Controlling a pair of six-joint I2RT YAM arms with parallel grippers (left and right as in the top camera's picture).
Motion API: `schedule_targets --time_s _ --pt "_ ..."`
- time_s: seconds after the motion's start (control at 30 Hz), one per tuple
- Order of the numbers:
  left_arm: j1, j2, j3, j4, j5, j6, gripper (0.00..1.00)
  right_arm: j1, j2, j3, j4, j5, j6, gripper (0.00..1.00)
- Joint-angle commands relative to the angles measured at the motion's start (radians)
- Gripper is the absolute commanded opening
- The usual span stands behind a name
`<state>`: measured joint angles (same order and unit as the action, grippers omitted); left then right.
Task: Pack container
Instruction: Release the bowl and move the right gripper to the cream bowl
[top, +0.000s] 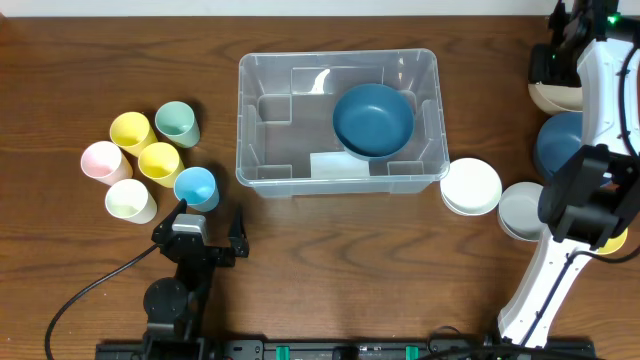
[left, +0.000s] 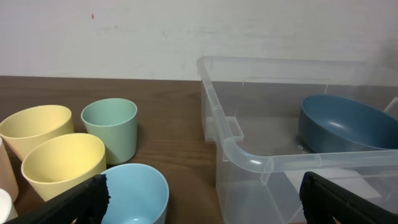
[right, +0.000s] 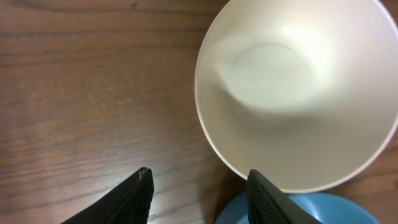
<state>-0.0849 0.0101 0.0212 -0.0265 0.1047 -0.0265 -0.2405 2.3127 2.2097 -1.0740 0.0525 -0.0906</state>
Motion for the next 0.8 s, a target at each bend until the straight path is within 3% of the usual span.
schedule_targets --time_s 0.0,0.4,0.47,0.63,0.77 --pt "0.006 -0.006 -0.017 -0.033 0.015 -0.005 0.98 -0.012 0.051 0.000 0.018 0.003 -0.045 0.50" --pt "0.006 -0.006 -0.017 -0.033 0.015 -0.005 0.98 -0.050 0.173 0.000 0.083 0.003 -0.046 0.47" --pt "0.006 -0.006 -0.017 -0.033 0.015 -0.005 0.98 -0.059 0.182 0.000 0.088 0.003 -0.045 0.38" --pt "0.006 -0.006 -0.017 -0.033 0.015 -0.005 0.98 -0.066 0.183 0.002 0.098 0.003 -0.044 0.05" --pt "0.006 -0.006 -0.017 -0.033 0.015 -0.005 0.98 -0.060 0.177 0.003 0.098 -0.001 -0.015 0.01"
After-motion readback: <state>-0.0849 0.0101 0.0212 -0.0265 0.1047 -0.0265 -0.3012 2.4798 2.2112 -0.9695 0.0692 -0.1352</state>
